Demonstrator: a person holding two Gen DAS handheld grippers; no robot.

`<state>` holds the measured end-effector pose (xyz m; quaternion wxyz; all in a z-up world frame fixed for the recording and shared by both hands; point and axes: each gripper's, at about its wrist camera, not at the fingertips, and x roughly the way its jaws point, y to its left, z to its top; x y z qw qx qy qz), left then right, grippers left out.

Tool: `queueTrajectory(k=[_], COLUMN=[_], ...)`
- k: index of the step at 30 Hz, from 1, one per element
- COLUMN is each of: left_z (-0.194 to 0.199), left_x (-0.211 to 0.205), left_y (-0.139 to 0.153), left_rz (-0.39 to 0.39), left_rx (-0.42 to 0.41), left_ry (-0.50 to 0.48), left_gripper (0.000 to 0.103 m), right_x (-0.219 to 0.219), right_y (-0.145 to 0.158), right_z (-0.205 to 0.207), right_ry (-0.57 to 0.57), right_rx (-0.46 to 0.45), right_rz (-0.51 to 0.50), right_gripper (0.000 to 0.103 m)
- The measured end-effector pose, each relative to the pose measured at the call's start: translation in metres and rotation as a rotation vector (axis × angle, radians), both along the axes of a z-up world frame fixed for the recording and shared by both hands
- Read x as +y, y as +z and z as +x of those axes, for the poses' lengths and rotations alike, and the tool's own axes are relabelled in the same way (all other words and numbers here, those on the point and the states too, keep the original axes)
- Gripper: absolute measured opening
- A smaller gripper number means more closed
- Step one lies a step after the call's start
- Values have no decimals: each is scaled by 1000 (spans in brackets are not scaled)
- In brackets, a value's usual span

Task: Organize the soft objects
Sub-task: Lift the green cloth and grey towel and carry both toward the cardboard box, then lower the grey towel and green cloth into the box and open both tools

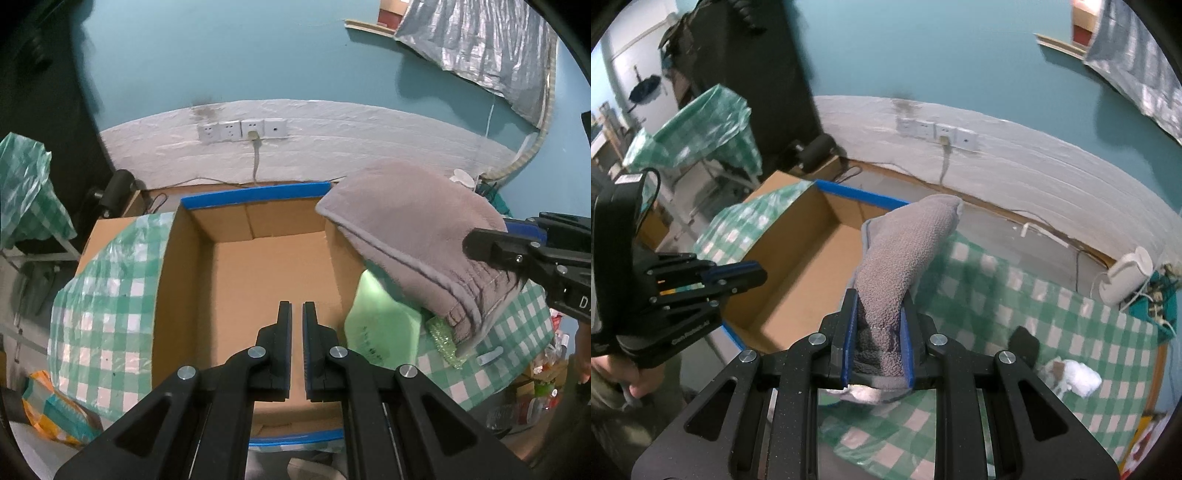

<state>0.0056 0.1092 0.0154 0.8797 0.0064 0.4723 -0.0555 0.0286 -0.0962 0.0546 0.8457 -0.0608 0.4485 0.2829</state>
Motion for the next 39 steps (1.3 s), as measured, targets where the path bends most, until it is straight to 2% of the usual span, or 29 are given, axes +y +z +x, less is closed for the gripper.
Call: queueTrajectory(k=[11, 12, 16, 18, 22, 24, 26, 28, 32, 39], left_z=[-3, -3, -3, -4, -4, -5, -5, -6, -10, -11], left_x=[21, 23, 33, 38, 41, 40, 38, 37, 30, 22], left_y=[-12, -13, -16, -18, -18, -18, -18, -19, -16, -17], left_rz=[10, 8, -3, -3, -5, -4, -2, -1, 20, 48], left_rx=[27, 28, 39, 45, 48, 47, 50, 50, 9, 11], left_ry=[25, 29, 55, 68, 72, 67, 64, 61, 46, 27], left_gripper=[5, 5, 5, 5, 6, 13, 38, 51, 53, 56], right_x=[49, 54, 62, 62, 58, 53, 47, 41, 27, 3], right_y=[-17, -18, -22, -23, -24, -26, -30, -35, -43, -65], right_z=[8, 9, 12, 12, 14, 16, 18, 20, 20, 21], right_ry=[71, 84, 65, 56, 37, 20, -4, -20, -49, -104], right_rx=[28, 29, 12, 10, 12, 13, 16, 25, 39, 83], right_rz=[-37, -36, -48, -47, -49, -57, -65, -73, -89, -140], right_gripper=[20, 27, 37, 47, 51, 56, 59, 59, 59, 60])
